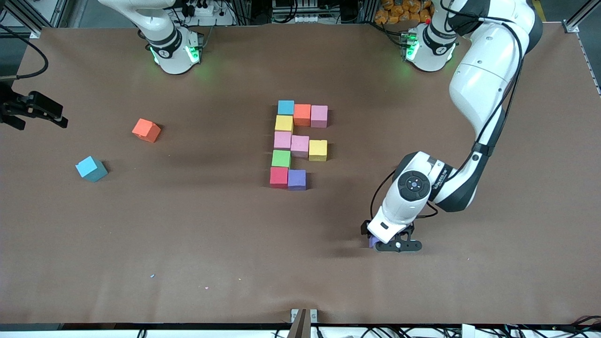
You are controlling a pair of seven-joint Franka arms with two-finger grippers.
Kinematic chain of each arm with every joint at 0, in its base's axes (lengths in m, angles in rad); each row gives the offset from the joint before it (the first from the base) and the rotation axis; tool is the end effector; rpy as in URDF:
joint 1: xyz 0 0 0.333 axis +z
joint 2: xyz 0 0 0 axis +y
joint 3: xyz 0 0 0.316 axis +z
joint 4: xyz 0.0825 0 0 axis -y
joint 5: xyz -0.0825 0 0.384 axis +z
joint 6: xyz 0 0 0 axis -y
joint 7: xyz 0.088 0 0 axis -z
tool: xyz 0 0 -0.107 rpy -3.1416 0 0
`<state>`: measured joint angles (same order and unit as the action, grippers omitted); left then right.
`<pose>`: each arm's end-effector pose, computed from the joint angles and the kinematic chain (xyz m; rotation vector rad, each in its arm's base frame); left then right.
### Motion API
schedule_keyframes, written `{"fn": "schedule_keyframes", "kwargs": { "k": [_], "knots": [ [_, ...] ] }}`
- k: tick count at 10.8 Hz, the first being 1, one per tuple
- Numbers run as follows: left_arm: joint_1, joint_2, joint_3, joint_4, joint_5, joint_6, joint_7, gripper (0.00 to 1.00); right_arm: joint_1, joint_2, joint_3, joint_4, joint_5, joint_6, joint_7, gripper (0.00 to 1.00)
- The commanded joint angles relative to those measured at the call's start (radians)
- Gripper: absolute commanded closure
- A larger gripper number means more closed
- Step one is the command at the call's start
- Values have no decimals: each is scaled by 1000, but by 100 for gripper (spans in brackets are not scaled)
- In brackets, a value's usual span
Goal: Arrange 11 blocks into digit 3
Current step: 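Lower the left gripper and grasp the second purple cube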
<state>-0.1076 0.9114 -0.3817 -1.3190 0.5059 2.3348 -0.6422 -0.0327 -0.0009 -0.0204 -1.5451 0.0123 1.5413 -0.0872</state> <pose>0.7046 -0.2825 0.2258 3.1203 -0.0083 0.3210 0.5509 -0.0279 0.6345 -3.1286 -0.0539 0.0032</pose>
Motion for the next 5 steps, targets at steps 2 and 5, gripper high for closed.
{"fn": "schedule_keyframes", "kwargs": {
  "k": [2, 5],
  "knots": [
    [3, 29, 29, -2, 22, 87, 36, 0, -13, -7, 10, -12, 12, 7, 10, 0],
    [2, 37, 29, -2, 16, 87, 33, 1, -15, -7, 10, -12, 12, 8, 10, 0]
  ]
}}
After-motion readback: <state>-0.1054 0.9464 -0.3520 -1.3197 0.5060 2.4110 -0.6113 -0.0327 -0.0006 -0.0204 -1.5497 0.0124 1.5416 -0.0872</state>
